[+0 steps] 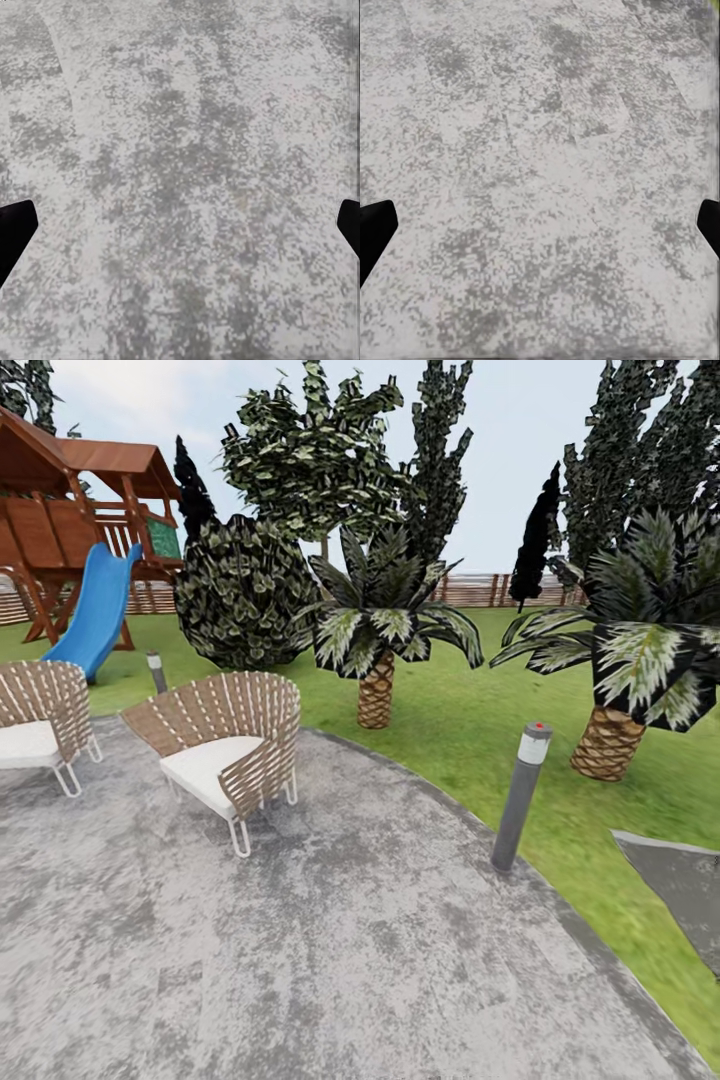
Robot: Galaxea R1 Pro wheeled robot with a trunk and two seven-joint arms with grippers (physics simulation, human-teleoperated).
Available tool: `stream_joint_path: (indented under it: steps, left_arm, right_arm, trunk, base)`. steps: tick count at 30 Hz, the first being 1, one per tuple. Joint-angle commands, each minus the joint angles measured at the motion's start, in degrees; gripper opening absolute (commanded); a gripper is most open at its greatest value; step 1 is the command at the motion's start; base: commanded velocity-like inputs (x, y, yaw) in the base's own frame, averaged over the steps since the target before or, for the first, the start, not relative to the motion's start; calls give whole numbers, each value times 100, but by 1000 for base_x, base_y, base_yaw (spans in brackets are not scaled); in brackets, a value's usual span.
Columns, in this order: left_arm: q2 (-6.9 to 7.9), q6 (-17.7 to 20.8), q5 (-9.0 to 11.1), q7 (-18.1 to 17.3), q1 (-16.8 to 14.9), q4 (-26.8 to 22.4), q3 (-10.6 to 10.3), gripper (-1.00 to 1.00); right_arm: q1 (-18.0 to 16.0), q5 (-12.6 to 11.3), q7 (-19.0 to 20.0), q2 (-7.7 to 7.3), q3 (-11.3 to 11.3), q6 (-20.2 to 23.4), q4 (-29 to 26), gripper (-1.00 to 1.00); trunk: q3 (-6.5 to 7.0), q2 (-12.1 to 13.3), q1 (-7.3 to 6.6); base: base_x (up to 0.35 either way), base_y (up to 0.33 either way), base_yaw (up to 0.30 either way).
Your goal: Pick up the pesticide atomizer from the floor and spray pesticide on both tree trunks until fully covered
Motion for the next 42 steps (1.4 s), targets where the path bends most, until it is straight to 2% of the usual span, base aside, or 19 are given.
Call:
stream_joint_path:
  steps: [1, 42]
  left_arm:
    - [0, 0, -1, 0, 0, 0, 0, 100]
    - [0, 0, 0, 0, 0, 0, 0, 100]
  right_arm:
    - [0, -2, 1, 0, 0, 0, 0, 100]
    - [0, -7, 4, 0, 0, 0, 0, 100]
  trunk:
    - [-24, -42, 23]
    - [-853, -1686, 923]
  base:
    - [0, 0, -256]
    - [0, 0, -283]
